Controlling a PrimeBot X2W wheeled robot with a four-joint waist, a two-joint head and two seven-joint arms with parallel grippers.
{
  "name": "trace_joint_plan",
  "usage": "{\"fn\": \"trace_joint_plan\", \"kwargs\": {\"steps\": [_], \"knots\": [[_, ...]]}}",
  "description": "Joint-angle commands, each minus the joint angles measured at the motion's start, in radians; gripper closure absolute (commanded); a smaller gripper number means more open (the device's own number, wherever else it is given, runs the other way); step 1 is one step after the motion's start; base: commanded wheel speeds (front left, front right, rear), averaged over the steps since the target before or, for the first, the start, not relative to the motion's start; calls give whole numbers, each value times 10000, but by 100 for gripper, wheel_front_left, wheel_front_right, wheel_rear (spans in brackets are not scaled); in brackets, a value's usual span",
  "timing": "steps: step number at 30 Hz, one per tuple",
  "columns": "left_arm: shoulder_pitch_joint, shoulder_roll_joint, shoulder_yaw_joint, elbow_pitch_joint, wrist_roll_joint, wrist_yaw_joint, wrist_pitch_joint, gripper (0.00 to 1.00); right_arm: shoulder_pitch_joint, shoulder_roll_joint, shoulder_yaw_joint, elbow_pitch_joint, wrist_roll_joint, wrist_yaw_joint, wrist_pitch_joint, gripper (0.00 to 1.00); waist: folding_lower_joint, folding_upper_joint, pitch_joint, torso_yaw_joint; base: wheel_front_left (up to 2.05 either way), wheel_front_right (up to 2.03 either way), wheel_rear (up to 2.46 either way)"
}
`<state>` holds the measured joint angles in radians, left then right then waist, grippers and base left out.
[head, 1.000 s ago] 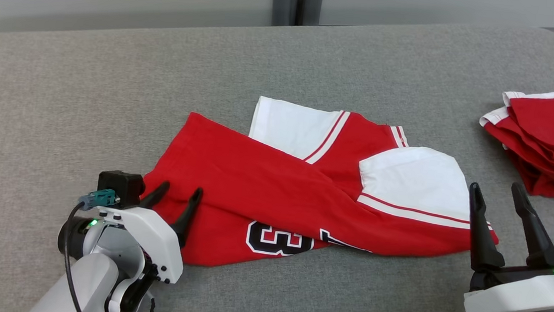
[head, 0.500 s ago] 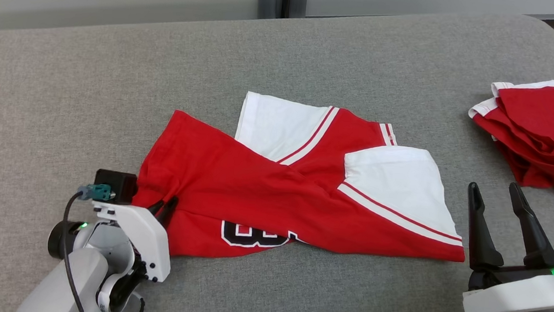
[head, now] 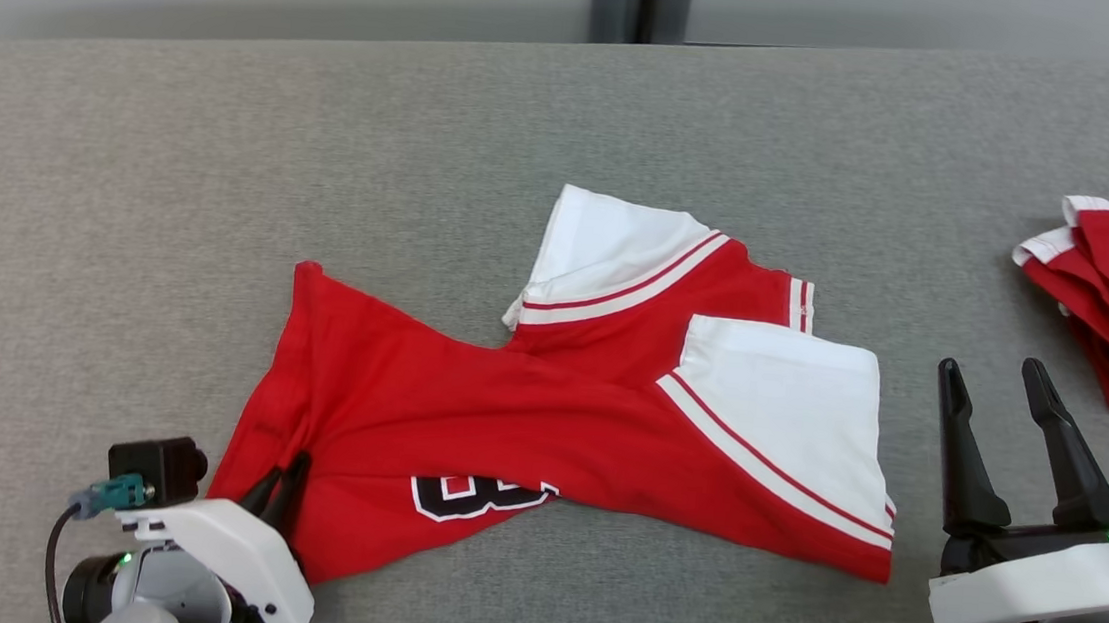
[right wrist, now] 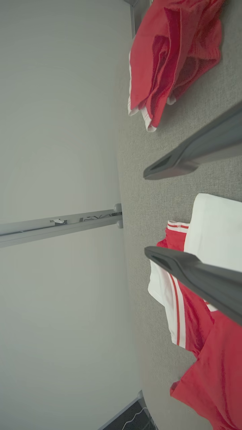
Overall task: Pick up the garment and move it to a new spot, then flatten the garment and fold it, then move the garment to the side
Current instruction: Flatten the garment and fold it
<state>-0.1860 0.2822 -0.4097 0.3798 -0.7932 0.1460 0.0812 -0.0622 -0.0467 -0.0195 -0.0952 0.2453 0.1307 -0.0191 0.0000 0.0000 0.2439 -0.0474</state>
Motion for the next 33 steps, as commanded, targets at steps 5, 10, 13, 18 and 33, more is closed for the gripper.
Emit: {"fn": "trace_joint_plan", "kwargs": {"steps": [5,10,13,18,33], "knots": [[1358,233,28,-342,-138,669,144,100,-124,-64,-75,-125,-146,3,171,0,0,0,-109,584,0,0,0],[1572,180,-59,-917,-49,817,98,100,-110,-66,-114,-170,-159,3,229,0,0,0,-138,712,0,0,0],[1534,159,-179,-1274,108,859,44,14,-111,-66,-168,-171,-152,3,255,0,0,0,-144,738,0,0,0],[1169,79,7,-1792,295,771,-743,0,-152,-63,-177,-142,-167,3,270,0,0,0,-191,628,0,0,0],[271,807,1165,-2791,1858,870,-3320,0,155,-65,-3,-197,-389,3,408,0,0,0,-857,478,0,0,0]]}}
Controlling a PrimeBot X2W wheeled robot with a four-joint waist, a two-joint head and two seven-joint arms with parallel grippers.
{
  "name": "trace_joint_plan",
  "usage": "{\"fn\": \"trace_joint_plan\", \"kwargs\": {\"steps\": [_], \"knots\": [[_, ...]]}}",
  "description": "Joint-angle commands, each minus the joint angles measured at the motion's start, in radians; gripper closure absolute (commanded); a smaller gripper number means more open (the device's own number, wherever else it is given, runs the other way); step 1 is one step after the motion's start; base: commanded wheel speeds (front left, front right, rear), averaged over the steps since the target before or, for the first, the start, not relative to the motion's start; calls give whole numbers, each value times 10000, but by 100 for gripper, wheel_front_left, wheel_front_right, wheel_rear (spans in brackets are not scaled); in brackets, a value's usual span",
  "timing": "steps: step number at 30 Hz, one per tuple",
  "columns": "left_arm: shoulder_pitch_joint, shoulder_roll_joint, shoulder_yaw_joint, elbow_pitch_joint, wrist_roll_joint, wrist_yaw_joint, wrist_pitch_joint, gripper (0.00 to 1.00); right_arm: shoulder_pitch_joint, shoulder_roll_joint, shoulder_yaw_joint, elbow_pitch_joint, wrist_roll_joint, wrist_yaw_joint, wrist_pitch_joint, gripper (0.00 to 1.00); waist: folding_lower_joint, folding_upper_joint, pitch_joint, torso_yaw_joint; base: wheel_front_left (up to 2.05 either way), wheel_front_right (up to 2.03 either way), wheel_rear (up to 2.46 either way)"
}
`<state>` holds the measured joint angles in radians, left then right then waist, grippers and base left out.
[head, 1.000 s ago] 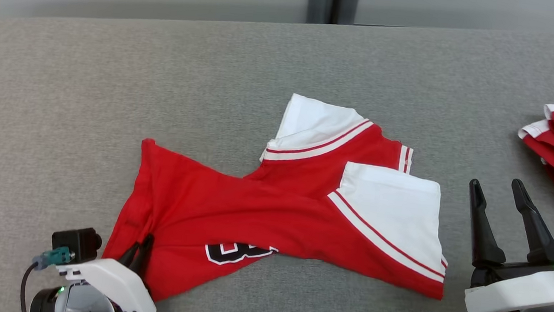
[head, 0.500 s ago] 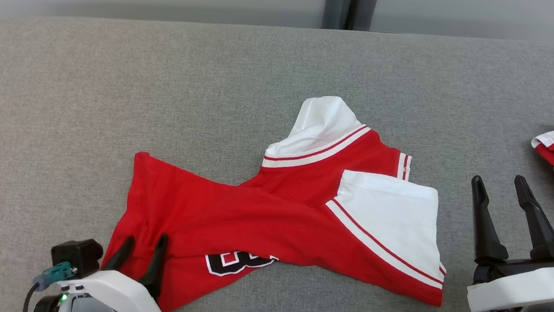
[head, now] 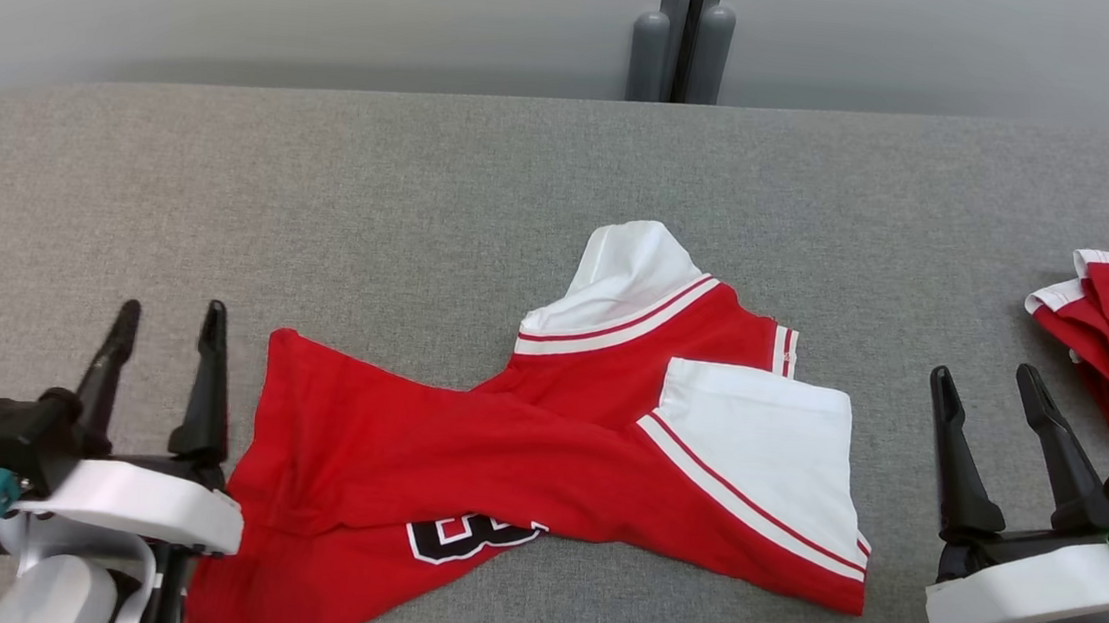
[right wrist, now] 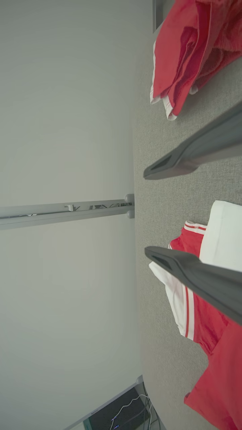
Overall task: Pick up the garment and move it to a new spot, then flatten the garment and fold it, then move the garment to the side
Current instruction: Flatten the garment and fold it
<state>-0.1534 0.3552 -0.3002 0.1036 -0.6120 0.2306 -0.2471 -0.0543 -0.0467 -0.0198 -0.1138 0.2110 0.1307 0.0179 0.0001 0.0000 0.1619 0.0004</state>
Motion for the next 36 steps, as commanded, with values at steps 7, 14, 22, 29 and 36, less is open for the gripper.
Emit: {"fn": "trace_joint_plan", "kwargs": {"steps": [7,14,22,29,36], "knots": [[701,614,210,-643,273,261,79,0,267,-65,-17,-35,-163,3,136,0,-1,0,-310,14,0,0,0],[1171,755,139,-1056,128,346,430,0,384,-65,-51,-29,-188,3,195,0,-1,0,-414,75,0,0,0],[1243,754,44,-1095,59,345,584,0,422,-65,-86,-83,-171,3,214,0,-1,0,-468,138,0,0,0],[503,1029,-11,-857,33,-30,811,0,308,-65,-85,-248,-102,3,235,0,-1,0,-273,188,0,0,0],[-988,1249,-311,581,-554,-1095,2055,0,-81,-66,215,-453,-75,3,154,0,-1,0,529,-197,0,0,0]]}}
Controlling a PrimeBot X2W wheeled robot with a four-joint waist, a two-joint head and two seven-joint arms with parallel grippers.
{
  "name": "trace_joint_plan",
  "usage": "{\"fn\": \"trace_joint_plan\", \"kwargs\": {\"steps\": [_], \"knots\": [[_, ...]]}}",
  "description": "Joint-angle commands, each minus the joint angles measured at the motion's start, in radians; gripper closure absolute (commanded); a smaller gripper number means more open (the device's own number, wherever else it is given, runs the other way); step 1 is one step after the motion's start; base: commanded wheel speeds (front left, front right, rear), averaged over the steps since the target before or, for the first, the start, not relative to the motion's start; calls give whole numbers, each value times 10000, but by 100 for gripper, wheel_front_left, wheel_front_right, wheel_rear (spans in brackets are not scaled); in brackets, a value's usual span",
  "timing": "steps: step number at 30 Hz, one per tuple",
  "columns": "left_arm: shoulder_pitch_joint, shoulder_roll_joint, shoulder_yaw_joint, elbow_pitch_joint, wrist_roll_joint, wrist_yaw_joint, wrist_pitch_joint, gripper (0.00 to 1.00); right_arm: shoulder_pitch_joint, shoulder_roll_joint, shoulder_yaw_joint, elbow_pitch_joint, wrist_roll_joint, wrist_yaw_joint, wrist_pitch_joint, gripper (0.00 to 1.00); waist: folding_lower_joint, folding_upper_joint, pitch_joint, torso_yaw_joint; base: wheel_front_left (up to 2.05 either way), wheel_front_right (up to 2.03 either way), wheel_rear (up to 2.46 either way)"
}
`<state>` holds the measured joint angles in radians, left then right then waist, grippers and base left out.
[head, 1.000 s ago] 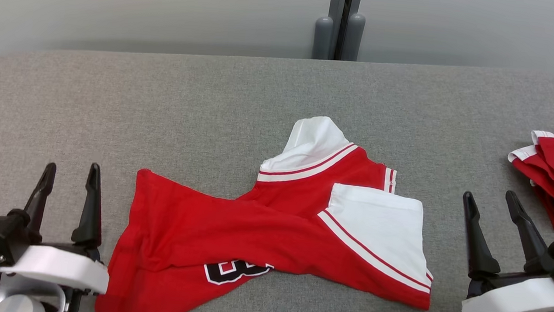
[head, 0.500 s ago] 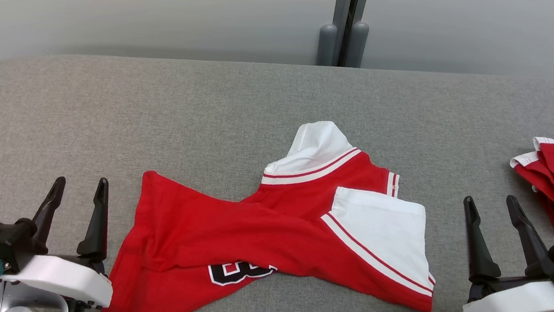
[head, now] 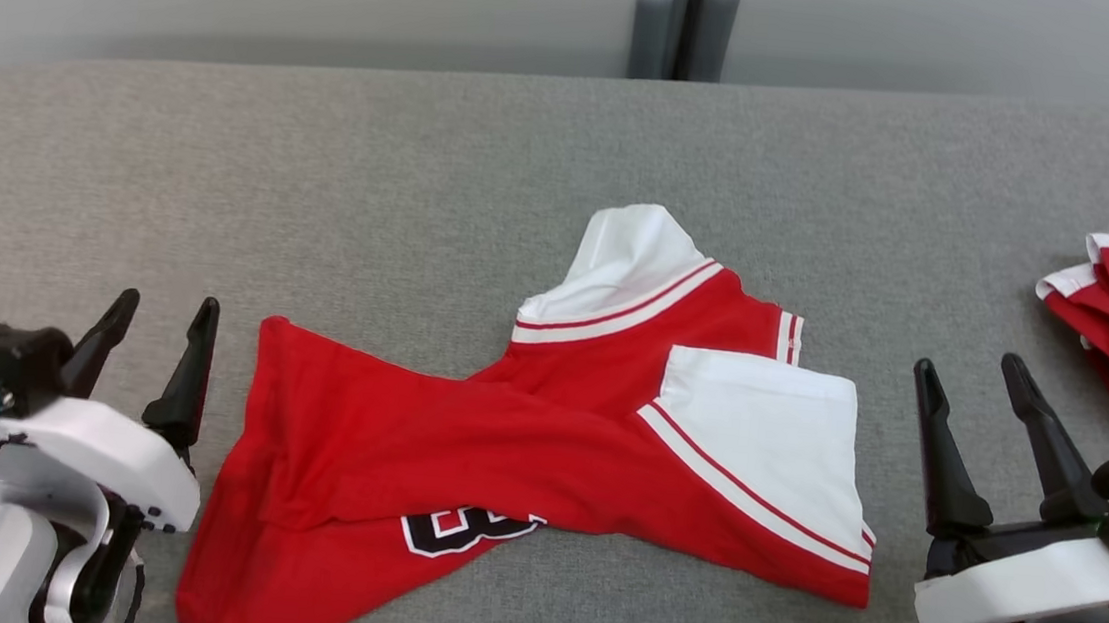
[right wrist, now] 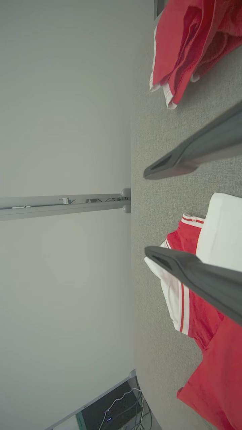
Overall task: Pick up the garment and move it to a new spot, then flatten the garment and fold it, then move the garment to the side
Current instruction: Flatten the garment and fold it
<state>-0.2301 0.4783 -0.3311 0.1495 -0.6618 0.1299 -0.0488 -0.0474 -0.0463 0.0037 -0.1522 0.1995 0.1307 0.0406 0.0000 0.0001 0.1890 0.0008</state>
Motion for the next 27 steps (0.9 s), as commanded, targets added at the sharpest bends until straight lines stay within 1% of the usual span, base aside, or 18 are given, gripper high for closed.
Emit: {"fn": "trace_joint_plan", "kwargs": {"steps": [1,7,13,17,18,19,20,21,22,27], "knots": [[-381,-1,-53,366,-181,-241,256,0,-172,-67,25,-69,75,3,-80,0,0,-1,377,-275,0,0,0],[-1222,-190,-266,2005,-671,-928,905,0,-402,-67,193,27,171,3,-268,0,0,-1,963,-644,0,0,0],[-1691,-301,-350,3434,-953,-1375,1175,0,-537,-67,187,177,207,3,-419,0,0,-1,1190,-859,0,0,0],[-1928,-387,-506,4079,-1083,-1756,1394,0,-616,-67,179,215,201,3,-436,0,0,-1,1261,-892,0,0,0],[-1978,-405,-573,4204,-1093,-1833,1455,8,-624,-67,176,225,211,3,-442,0,0,-1,1266,-894,0,0,0],[-2030,-412,-642,4310,-1060,-1899,1501,25,-641,-67,171,240,224,3,-443,0,0,-1,1265,-897,0,0,0],[-2052,-441,-697,4391,-1059,-1963,1531,50,-657,-67,164,255,236,3,-439,0,0,-1,1262,-903,0,0,0],[-2086,-468,-769,4465,-1048,-2018,1562,64,-674,-69,153,275,240,3,-436,0,0,-1,1255,-905,0,0,0],[-2130,-476,-839,4532,-1000,-2066,1583,100,-691,-67,143,298,241,3,-437,0,0,-1,1245,-906,0,0,0],[-2237,-511,-1056,4758,-862,-2145,1555,100,-688,-67,14,491,212,3,-443,0,0,-1,1220,-903,0,0,0]]}}
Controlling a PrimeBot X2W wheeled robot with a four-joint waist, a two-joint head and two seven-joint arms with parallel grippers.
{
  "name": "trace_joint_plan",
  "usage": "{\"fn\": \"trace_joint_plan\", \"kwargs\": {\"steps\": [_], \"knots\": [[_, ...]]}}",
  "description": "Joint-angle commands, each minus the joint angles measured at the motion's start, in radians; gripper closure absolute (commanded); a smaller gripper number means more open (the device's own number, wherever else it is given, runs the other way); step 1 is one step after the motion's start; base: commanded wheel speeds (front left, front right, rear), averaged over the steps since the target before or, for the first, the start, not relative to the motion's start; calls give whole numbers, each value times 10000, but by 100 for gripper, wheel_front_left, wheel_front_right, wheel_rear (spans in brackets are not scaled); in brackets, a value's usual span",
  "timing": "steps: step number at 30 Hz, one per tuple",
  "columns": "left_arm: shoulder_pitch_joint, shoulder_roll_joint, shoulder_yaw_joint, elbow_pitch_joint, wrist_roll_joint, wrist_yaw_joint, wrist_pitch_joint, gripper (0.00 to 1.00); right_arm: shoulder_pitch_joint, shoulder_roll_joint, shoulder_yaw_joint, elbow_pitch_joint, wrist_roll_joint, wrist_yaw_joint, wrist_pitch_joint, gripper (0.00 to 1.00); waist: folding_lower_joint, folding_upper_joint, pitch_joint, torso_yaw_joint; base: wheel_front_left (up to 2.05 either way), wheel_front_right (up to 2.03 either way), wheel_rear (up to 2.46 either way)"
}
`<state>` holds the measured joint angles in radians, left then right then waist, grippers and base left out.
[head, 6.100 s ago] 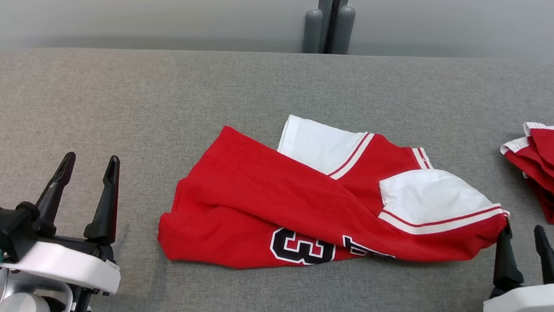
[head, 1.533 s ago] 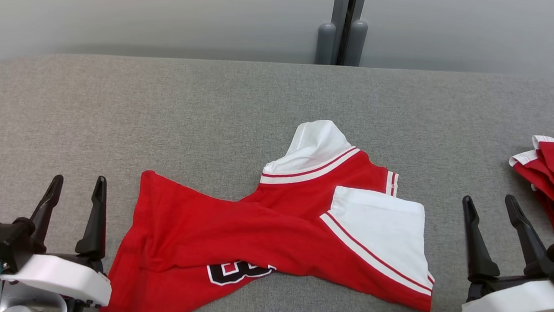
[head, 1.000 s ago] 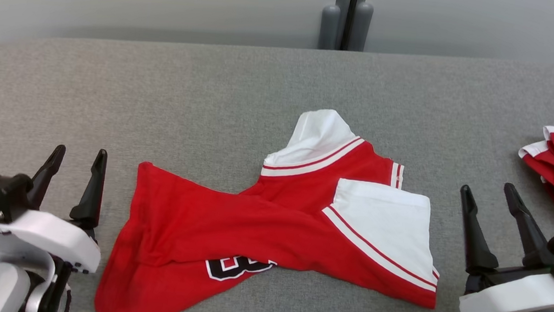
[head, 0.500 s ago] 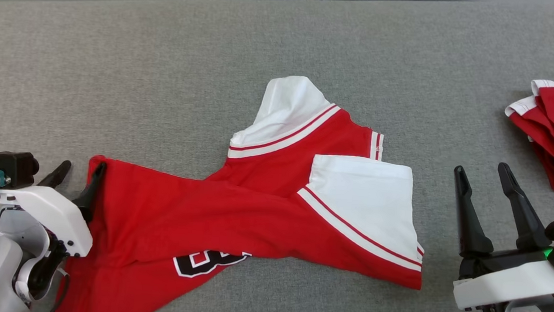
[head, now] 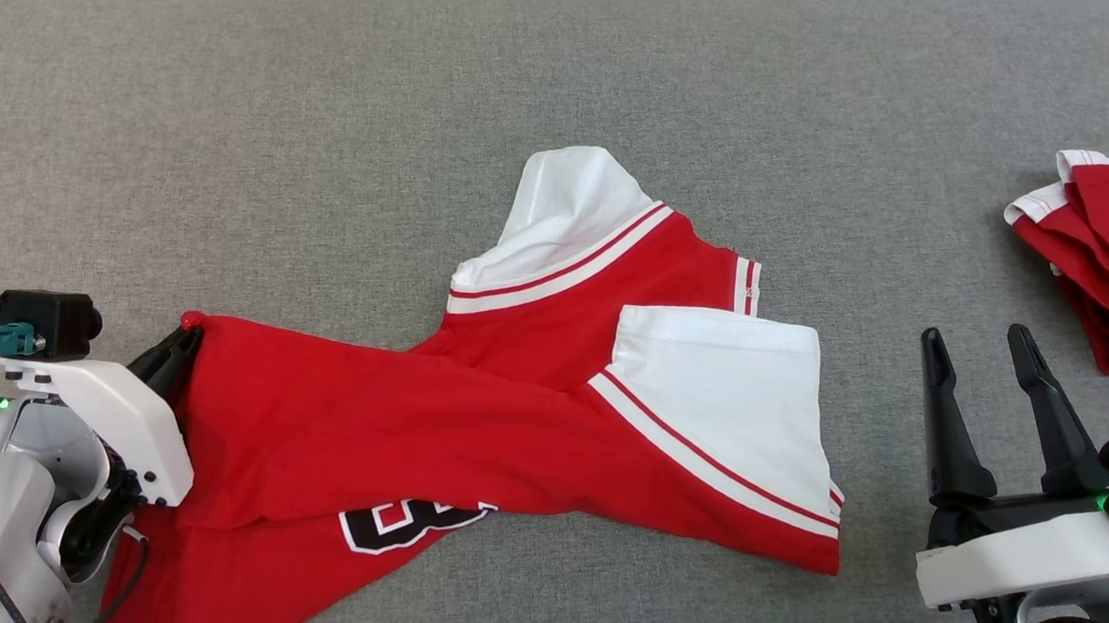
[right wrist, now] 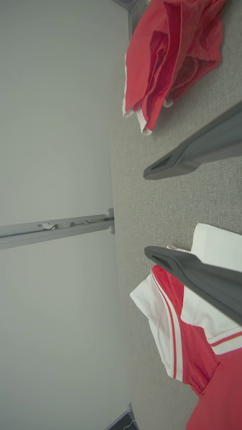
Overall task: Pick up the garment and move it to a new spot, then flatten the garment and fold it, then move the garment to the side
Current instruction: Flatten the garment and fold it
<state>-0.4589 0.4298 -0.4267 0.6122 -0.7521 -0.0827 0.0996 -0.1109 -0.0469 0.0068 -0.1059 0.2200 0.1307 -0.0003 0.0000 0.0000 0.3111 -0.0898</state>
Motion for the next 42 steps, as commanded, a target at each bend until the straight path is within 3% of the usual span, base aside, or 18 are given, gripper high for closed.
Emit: {"fn": "trace_joint_plan", "kwargs": {"steps": [1,11,25,28,32,42], "knots": [[13,-29,-136,174,52,-35,67,100,-64,-62,-74,127,9,3,-29,0,0,0,-2,8,0,0,0],[-391,-192,-332,122,311,42,-213,100,-764,-62,-173,1556,-127,3,147,0,0,0,489,355,0,0,0],[-611,-229,-511,-141,492,112,-528,100,-1931,-256,529,4088,44,3,597,0,0,0,1175,853,0,0,0],[-597,-145,-499,-250,528,150,-624,100,-2027,-350,736,4297,203,3,795,100,0,0,1209,827,0,0,0],[-547,-70,-440,-550,591,236,-898,100,-2161,-465,883,4245,452,0,762,100,0,0,1163,791,0,0,0],[-777,365,-119,-2229,1077,861,-1863,100,-2525,-813,399,2545,312,2,96,100,0,0,802,709,0,0,0]]}}
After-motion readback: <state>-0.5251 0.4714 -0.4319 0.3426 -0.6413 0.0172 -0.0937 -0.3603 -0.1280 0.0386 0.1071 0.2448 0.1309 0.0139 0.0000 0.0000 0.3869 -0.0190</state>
